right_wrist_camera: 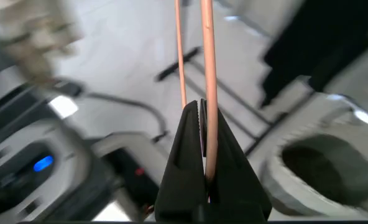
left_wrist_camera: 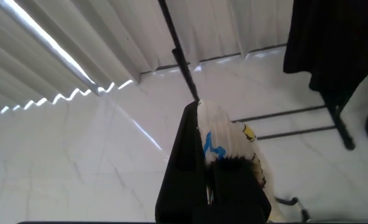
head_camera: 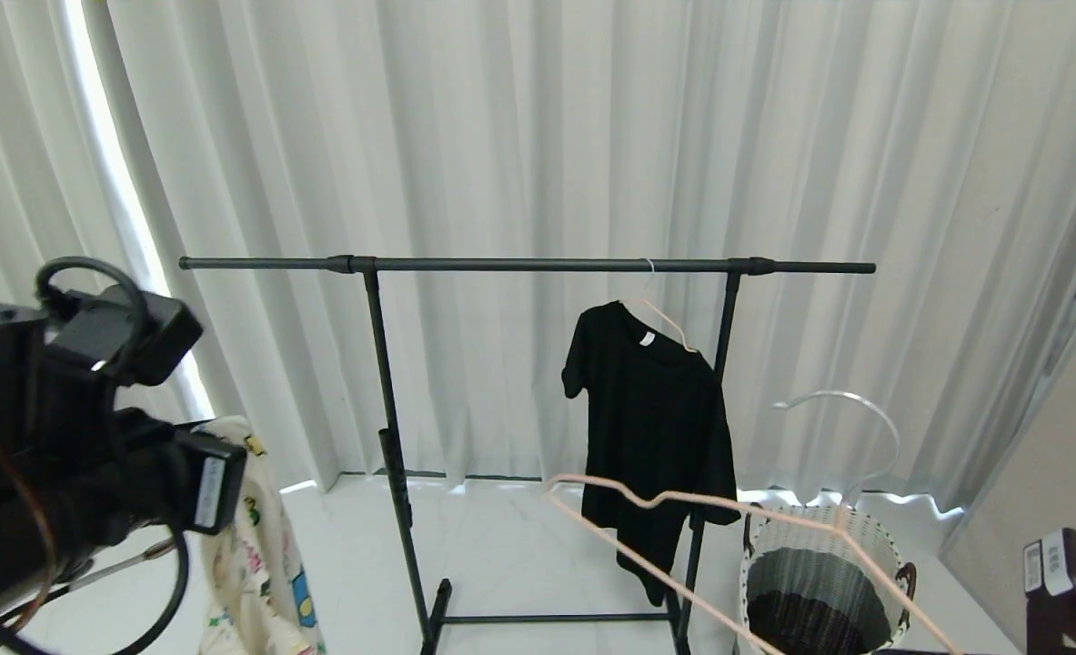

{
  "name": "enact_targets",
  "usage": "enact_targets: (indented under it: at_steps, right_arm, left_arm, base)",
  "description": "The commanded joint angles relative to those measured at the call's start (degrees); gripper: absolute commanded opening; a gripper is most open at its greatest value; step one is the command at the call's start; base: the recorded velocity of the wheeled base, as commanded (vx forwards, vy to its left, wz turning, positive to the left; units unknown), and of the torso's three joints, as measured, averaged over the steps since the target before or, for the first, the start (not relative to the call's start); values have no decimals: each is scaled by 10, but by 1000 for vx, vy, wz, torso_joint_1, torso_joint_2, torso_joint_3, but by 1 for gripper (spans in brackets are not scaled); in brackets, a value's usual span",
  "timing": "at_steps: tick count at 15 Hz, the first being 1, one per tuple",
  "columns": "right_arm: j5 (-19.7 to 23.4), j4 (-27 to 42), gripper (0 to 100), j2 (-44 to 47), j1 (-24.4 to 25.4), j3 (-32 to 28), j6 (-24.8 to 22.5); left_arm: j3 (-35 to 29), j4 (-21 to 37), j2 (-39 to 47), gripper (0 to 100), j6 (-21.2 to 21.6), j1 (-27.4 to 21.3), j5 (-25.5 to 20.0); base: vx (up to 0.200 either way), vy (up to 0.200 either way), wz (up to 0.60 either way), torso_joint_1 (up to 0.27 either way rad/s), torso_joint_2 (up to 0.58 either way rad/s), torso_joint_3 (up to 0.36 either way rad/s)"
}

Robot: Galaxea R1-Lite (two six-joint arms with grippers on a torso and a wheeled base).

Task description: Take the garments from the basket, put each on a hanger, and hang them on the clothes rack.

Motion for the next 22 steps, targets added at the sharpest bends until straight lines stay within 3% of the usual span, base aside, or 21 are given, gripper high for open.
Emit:
enact_targets:
  at_steps: [1,3,6,7,9,11,13,16,22]
  right_arm:
    - [2,-1,0,16,89,0,31]
    - [2,-3,0,17,108,-3,43]
    - [2,-33,0,58,108,-15,71]
    - [0,-85,0,102,108,-17,98]
    - [-6,-160,0,170,94,-17,117]
    - [-7,-188,0,203,82,-29,118]
    - [-6,-189,0,216,59,-39,118]
    - [-5,-189,0,200,39,-43,117]
    - [-4,-189,0,204,52,-63,115]
  left_arm:
    - [-105,-18,170,0,-93,-66,48]
    - [-178,-18,269,0,-156,-94,99]
    - [-243,-18,328,0,-161,-119,101]
    - [-264,-18,343,0,-161,-124,102]
    - [-267,-17,343,0,-158,-127,102]
    - [-265,-17,338,0,-159,-127,102]
    - [-265,-17,336,0,-159,-127,102]
    - [-266,-17,350,0,-159,-107,161]
    - [-262,-17,347,0,-160,-130,161]
  base:
    - [0,0,0,0,0,0]
    - [0,0,0,0,0,0]
    - [0,0,0,0,0,0]
    - [0,0,0,0,0,0]
    - [0,0,0,0,0,0]
    - [0,0,0,0,0,0]
    - [0,0,0,0,0,0]
    - [0,0,0,0,0,0]
    - [0,0,0,0,0,0]
